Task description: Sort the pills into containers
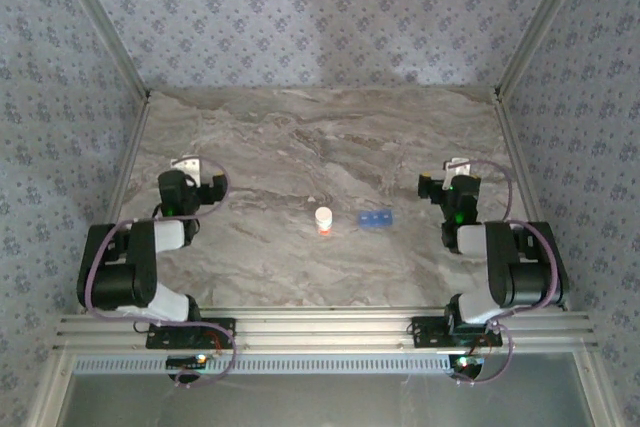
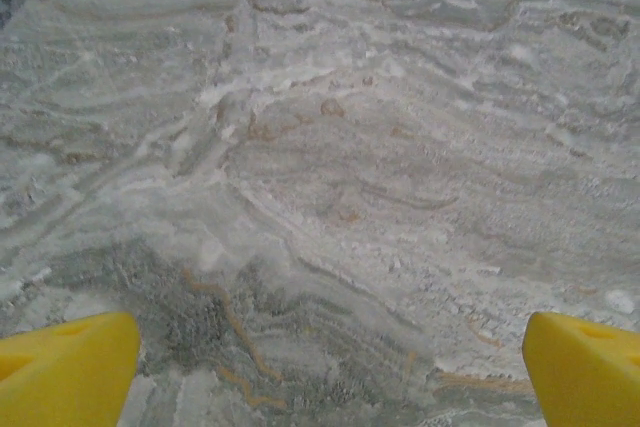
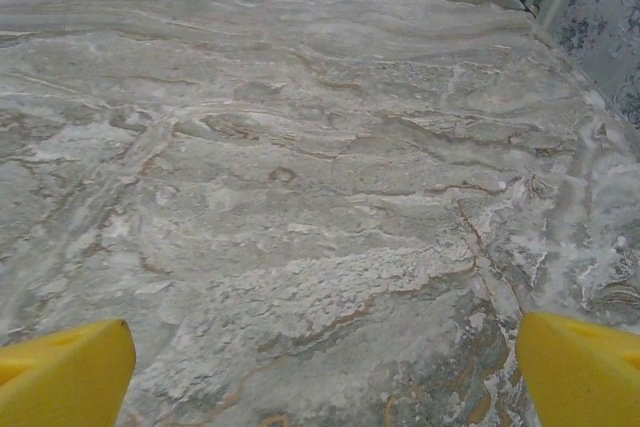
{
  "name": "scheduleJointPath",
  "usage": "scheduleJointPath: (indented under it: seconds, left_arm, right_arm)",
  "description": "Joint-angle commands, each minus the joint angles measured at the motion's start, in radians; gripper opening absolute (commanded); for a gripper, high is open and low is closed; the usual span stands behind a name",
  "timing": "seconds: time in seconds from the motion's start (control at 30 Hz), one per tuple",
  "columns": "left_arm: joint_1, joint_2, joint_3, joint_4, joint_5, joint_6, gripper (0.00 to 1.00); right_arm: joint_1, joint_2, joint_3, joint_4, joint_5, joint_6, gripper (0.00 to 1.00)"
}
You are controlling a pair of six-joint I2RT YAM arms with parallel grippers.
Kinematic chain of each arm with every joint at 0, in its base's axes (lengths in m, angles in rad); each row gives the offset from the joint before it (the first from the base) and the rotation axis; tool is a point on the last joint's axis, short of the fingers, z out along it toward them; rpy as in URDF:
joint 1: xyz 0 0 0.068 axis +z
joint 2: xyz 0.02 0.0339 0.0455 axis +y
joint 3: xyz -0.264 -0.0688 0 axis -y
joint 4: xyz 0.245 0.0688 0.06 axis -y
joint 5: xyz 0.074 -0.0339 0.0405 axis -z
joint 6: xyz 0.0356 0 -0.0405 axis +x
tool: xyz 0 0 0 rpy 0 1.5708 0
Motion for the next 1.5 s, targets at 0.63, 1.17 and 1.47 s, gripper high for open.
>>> scheduleJointPath:
  seconds: [0.63,1.17,1.47]
  left_arm:
    - [-0.123,-0.461,0.326,-0.733,-0.034,-0.372,0.98]
    - [-0.462,-0.378,0.323,-0.845,-0.129,-0.434,0.98]
    - [-0.470,-0.300,0.280,-0.765,-0.134,-0.544,0.98]
  right_arm:
    - [-0.009,-0.339,0.380,-0.894,-0.269,0.412,1.00]
    - [0.593,-0.361,0.298,-1.103,-0.208,0.505,0.86]
    - [0.864,-0.255,0.217,-0.934,-0.065,0.697,0.83]
